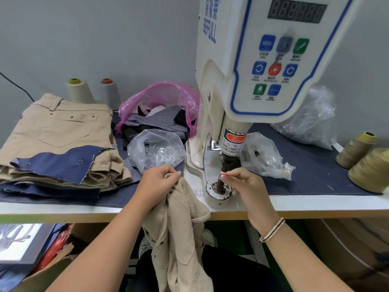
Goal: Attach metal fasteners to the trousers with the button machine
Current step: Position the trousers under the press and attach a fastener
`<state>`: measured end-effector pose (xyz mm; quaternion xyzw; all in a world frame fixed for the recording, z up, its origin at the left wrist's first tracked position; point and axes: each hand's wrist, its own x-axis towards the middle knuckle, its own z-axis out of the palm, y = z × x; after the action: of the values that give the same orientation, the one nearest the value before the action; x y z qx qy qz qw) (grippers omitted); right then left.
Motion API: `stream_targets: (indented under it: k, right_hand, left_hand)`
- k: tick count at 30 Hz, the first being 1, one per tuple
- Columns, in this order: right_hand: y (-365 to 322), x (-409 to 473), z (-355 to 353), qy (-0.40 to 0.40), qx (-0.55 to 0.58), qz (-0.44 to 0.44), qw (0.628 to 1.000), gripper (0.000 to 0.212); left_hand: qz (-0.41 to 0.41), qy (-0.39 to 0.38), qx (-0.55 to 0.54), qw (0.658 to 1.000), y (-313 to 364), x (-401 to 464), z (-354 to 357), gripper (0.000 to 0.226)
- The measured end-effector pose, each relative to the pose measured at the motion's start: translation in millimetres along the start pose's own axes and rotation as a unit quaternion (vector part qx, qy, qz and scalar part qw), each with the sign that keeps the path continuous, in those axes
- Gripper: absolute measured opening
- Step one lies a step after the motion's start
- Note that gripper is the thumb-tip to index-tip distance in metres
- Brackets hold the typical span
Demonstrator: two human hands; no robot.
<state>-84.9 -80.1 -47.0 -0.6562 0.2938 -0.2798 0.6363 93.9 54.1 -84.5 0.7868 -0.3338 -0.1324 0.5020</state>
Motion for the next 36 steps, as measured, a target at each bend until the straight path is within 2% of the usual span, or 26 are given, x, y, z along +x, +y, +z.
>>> stream_targets:
  k: [3, 7, 11, 13, 15, 19, 21, 23, 27, 29, 32, 36]
  right_hand:
    - [0.6, -1.6, -1.3, 0.003, -0.057, -0.059, 0.997, 0.022]
    - [0.8, -4.9, -3.5, 0.006, -0.09, -0.093, 0.992, 0.023]
    - [7.8, -26.1, -5.0, 0.062, -0.126, -0.185, 0.973, 0.031]
    - [13.8, -40.9, 0.3, 0.041, -0.174, -0.247, 0.953, 0.03]
    - [19.0, -52.0, 7.7, -0.027, -0.208, -0.276, 0.938, 0.025]
    - [22.1, -61.3, 16.0, -0.133, -0.186, -0.222, 0.948, 0.032]
    - [22.2, -63.4, 18.1, -0.145, -0.183, -0.2, 0.951, 0.023]
    - [20.8, -65.4, 18.0, -0.164, -0.188, -0.187, 0.95, 0.018]
    - [13.7, -69.6, 12.5, -0.219, -0.221, -0.172, 0.934, 0.032]
    - [9.4, -71.7, 10.2, -0.226, -0.244, -0.153, 0.931, 0.032]
    - [1.1, -73.2, 3.9, -0.208, -0.2, -0.117, 0.95, 0.022]
    - [-6.2, -71.7, -9.6, -0.159, -0.137, -0.168, 0.963, 0.018]
  left_hand:
    - [-0.001, -0.001, -0.001, 1.0, 1.1, 0.0, 0.0, 0.026]
    - [-0.002, -0.003, -0.003, 1.0, 2.2, -0.8, -0.5, 0.026]
    - [-0.016, -0.032, -0.05, 0.998, 10.8, -3.1, -4.5, 0.025]
    - [-0.01, -0.075, -0.099, 0.992, 21.5, -8.5, -9.8, 0.025]
    - [0.001, -0.139, -0.138, 0.981, 35.1, -17.1, -14.6, 0.024]
    - [0.019, -0.227, -0.211, 0.951, 65.0, -32.7, -22.1, 0.008]
    - [0.032, -0.241, -0.24, 0.94, 78.9, -35.9, -25.9, 0.003]
    - [0.05, -0.247, -0.252, 0.934, 89.4, -35.6, -28.3, 0.01]
    - [0.058, -0.24, -0.261, 0.933, 98.6, -31.1, -29.2, 0.011]
    - [0.06, -0.229, -0.259, 0.936, 99.1, -30.4, -26.9, 0.011]
    - [0.054, -0.221, -0.244, 0.943, 97.9, -29.3, -26.2, 0.014]
    - [0.057, -0.215, -0.162, 0.961, 89.1, -29.4, -28.1, 0.026]
